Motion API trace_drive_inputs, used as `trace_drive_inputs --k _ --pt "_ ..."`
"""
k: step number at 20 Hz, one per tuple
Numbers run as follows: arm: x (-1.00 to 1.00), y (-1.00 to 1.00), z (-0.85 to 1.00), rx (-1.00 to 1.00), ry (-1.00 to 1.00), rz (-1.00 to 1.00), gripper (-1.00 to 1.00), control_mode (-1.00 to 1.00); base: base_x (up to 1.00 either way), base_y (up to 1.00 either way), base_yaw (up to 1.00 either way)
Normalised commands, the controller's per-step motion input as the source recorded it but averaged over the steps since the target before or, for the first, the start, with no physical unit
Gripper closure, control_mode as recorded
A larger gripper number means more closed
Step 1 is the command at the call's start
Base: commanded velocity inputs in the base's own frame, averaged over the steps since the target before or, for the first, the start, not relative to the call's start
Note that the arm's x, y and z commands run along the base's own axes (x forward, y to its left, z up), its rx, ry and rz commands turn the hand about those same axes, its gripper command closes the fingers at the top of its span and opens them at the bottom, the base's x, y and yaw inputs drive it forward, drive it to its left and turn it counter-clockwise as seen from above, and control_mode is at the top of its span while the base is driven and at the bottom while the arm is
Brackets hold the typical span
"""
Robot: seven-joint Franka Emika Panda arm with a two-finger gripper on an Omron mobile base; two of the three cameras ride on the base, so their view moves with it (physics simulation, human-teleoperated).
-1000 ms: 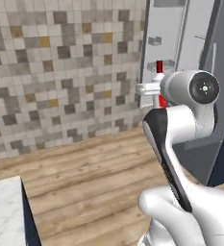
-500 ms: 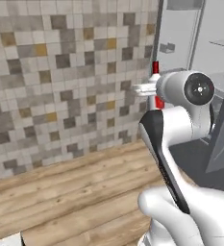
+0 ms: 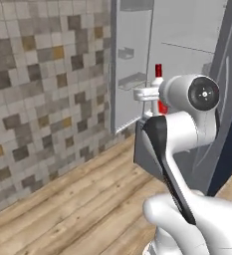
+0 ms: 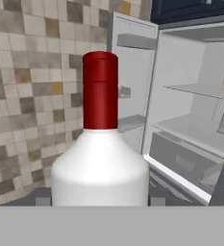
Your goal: Place the liquor and beer on the top shelf of the fridge to keep them out of children's reach, and place the tangerine on lower shelves for easy access.
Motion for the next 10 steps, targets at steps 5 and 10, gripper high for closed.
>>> trace_drive_inputs --k 5,10 --pt "0.0 0.0 0.0 0.0 0.0 0.0 1.0 1.0 0.49 0.44 -0.55" --pt "0.0 0.0 0.0 0.0 0.0 0.0 1.0 1.0 0.5 0.78 -0.45"
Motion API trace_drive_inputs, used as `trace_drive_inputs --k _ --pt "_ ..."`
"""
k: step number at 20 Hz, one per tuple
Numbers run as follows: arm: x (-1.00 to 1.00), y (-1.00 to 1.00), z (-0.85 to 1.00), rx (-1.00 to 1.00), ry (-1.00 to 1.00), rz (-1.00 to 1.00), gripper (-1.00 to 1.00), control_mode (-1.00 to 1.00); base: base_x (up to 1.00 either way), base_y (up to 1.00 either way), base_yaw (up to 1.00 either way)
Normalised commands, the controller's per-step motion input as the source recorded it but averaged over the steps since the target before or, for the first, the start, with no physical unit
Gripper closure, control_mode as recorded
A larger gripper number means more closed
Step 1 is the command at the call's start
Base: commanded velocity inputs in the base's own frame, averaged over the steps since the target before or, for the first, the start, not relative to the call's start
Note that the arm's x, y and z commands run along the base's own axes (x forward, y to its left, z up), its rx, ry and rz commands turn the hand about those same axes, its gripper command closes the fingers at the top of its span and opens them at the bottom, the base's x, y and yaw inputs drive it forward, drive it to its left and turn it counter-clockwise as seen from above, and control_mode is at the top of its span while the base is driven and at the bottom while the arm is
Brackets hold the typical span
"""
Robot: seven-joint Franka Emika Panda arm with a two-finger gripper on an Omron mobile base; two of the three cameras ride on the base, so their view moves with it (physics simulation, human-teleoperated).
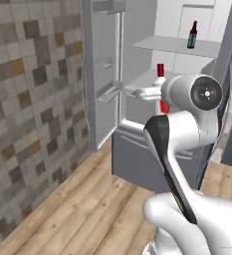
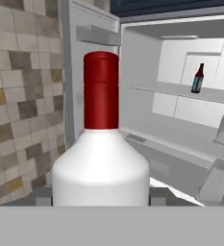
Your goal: Place the liquor and beer on the top shelf of the fridge to keep them out of children's reach, and place the tangerine on lower shelves for easy access.
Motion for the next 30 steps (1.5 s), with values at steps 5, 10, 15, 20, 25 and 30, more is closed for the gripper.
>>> trace_drive_inputs --k 5,10,15,20,25,30 --pt "0.0 0.0 0.0 0.0 0.0 0.0 1.0 1.0 0.55 0.85 -0.4" --pt "0.0 0.0 0.0 0.0 0.0 0.0 1.0 1.0 0.58 0.56 -0.33" --pt "0.0 0.0 0.0 0.0 0.0 0.0 1.0 1.0 0.52 0.2 -0.34" --pt "0.0 0.0 0.0 0.0 0.0 0.0 1.0 1.0 0.48 0.01 -0.37" --pt "0.0 0.0 0.0 0.0 0.0 0.0 1.0 1.0 0.42 0.0 -0.39" --pt "0.0 0.0 0.0 0.0 0.0 0.0 1.0 1.0 0.4 0.02 -0.4"
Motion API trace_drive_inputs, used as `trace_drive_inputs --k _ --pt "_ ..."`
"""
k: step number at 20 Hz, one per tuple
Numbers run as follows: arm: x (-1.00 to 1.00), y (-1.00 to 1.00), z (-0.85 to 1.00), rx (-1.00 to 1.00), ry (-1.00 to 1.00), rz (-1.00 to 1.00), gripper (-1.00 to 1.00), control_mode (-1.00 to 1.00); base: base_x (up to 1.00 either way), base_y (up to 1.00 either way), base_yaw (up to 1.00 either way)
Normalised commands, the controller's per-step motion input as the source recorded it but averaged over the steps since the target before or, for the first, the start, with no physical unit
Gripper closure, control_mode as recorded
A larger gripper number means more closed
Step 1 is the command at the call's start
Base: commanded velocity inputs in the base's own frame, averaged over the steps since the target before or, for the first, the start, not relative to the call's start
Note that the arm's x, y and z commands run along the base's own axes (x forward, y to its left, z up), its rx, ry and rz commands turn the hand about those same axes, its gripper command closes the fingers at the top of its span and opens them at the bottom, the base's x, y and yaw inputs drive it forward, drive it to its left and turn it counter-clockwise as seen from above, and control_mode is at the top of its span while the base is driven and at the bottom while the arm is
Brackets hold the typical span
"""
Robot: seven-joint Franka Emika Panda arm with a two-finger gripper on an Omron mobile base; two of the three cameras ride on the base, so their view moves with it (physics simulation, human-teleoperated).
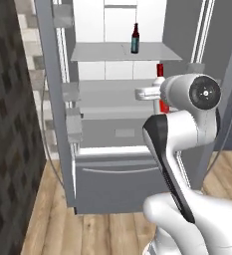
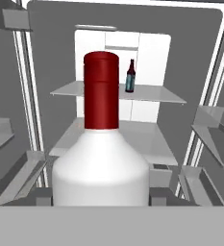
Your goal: Place the liquor and beer on the top shelf of the fridge to keep them out of children's reach, and place the tangerine on lower shelves for easy access.
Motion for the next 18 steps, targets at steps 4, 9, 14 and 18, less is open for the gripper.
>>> trace_drive_inputs --k 4,9,14,18 --pt "0.0 0.0 0.0 0.0 0.0 0.0 1.0 1.0 0.4 0.12 -0.4" --pt "0.0 0.0 0.0 0.0 0.0 0.0 1.0 1.0 0.44 0.31 -0.31" --pt "0.0 0.0 0.0 0.0 0.0 0.0 1.0 1.0 0.51 0.4 -0.14" --pt "0.0 0.0 0.0 0.0 0.0 0.0 1.0 1.0 0.62 0.35 -0.02"
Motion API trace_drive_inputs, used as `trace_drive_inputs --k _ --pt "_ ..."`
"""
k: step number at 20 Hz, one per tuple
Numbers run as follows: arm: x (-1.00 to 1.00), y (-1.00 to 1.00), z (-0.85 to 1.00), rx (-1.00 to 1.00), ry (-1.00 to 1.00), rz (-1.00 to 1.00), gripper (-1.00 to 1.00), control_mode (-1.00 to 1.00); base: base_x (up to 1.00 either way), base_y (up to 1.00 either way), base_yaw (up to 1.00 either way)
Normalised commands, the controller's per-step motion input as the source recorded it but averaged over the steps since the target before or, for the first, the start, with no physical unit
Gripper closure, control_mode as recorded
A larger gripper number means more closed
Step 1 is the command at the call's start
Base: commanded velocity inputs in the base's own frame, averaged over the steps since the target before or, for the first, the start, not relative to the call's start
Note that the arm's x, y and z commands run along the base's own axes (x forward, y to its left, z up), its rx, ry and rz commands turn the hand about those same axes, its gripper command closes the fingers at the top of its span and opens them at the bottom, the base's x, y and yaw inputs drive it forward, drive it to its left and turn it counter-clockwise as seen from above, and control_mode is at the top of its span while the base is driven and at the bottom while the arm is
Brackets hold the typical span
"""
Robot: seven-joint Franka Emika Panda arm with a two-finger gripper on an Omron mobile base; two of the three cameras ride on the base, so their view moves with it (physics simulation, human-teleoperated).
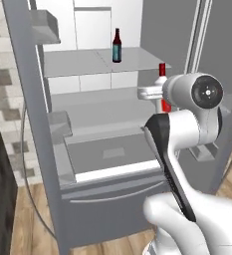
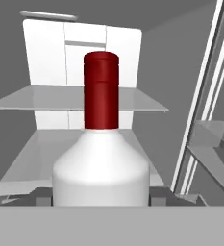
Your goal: Place the liquor and beer on the top shelf of the fridge to keep them out of children's reach, and place the tangerine on lower shelves for easy access.
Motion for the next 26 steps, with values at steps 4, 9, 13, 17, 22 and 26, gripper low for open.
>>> trace_drive_inputs --k 4,9,13,17,22,26 --pt "0.0 0.0 0.0 0.0 0.0 0.0 1.0 1.0 0.69 0.2 0.0" --pt "0.0 0.0 0.0 0.0 0.0 0.0 1.0 1.0 0.66 0.13 0.0" --pt "0.0 0.0 0.0 0.0 0.0 0.0 1.0 1.0 0.48 0.22 0.0" --pt "0.0 0.0 0.0 0.0 0.0 0.0 1.0 1.0 0.29 0.31 0.0" --pt "0.06 0.1 0.0 0.0 -0.06 0.0 1.0 -1.0 0.11 0.2 0.0" --pt "0.13 0.16 0.05 0.0 -0.19 0.0 1.0 -1.0 0.0 0.0 0.0"
